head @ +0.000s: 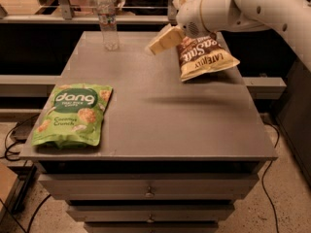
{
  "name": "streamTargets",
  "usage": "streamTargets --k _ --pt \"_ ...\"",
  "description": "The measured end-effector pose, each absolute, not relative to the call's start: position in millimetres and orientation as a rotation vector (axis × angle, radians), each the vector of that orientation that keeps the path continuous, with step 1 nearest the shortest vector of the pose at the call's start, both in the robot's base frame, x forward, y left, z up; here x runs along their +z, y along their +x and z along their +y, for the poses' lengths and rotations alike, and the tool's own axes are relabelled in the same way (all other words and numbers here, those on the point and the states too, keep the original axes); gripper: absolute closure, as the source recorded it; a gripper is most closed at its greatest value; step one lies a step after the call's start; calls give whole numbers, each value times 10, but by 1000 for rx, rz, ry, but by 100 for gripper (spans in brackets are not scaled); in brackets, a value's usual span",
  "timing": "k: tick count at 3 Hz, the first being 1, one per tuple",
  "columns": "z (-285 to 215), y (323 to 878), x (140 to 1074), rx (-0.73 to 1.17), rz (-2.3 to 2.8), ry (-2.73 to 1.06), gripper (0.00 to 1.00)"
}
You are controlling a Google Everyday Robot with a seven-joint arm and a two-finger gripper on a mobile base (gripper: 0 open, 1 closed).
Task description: Move water bottle near green rice chip bag
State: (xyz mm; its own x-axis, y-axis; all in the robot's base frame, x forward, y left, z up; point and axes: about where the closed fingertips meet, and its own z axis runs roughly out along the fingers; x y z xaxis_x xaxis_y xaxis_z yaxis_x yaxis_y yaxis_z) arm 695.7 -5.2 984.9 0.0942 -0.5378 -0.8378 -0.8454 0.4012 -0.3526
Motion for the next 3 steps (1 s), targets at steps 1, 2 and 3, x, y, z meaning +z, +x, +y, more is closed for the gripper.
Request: streamTargets --k 1,2,3 --pt "-6 6980 9829 361 1577 -1261 0" --pt "141 7053 9763 380 1588 -1255 0" --pt "413 7207 9663 436 1568 -1258 0"
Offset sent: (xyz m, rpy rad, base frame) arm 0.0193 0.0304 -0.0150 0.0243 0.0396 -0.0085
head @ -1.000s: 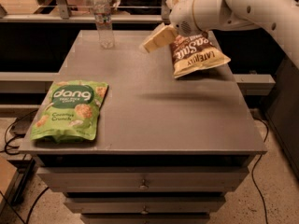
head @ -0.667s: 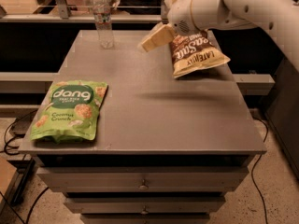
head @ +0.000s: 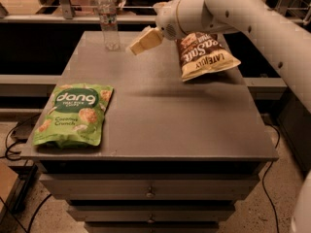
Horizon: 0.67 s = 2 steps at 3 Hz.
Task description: Move water bottle near green rice chip bag
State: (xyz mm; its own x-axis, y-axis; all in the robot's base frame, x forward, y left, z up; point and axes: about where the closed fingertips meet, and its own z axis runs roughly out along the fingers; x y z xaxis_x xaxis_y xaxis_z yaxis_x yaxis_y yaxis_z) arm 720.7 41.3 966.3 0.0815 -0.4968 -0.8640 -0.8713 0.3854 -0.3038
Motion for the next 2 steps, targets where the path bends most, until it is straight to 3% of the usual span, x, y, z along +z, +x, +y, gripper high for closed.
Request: streamTargets --k 2 --pt "1007 7677 9441 581 1501 -1161 0"
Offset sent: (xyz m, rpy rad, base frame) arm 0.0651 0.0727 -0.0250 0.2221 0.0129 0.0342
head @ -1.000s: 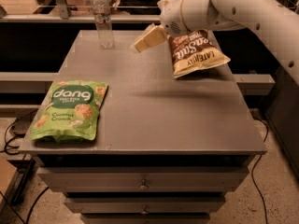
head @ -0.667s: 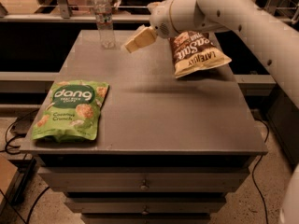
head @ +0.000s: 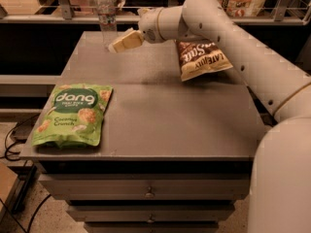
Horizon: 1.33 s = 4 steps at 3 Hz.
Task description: Move water bottle near green rice chip bag
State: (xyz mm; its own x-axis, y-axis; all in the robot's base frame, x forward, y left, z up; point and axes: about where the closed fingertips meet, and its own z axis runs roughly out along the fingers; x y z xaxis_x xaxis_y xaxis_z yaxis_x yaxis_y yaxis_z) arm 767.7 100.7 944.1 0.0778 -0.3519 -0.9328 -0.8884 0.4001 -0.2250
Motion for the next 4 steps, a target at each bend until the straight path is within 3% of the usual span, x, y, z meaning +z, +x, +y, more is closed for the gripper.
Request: streamTargets --k 2,4 --pt "1517 8062 9312 648 1474 -1079 0" --pt "1804 8209 9247 599 1528 -1014 0"
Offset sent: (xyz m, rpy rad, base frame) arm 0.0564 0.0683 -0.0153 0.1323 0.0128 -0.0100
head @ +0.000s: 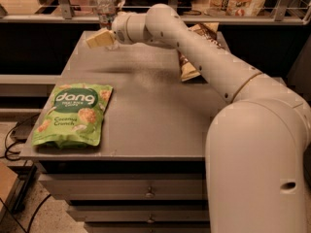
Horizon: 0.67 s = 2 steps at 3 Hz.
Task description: Move water bottle near green rice chip bag
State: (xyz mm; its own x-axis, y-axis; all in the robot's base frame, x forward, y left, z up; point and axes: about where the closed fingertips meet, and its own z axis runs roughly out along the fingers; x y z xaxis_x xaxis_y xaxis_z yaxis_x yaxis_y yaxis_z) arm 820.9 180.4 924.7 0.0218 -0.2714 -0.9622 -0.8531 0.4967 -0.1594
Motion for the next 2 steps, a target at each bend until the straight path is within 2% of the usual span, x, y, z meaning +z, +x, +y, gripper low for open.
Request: streamTargets --k 2 --pt "1909 8398 9094 590 1640 -874 0"
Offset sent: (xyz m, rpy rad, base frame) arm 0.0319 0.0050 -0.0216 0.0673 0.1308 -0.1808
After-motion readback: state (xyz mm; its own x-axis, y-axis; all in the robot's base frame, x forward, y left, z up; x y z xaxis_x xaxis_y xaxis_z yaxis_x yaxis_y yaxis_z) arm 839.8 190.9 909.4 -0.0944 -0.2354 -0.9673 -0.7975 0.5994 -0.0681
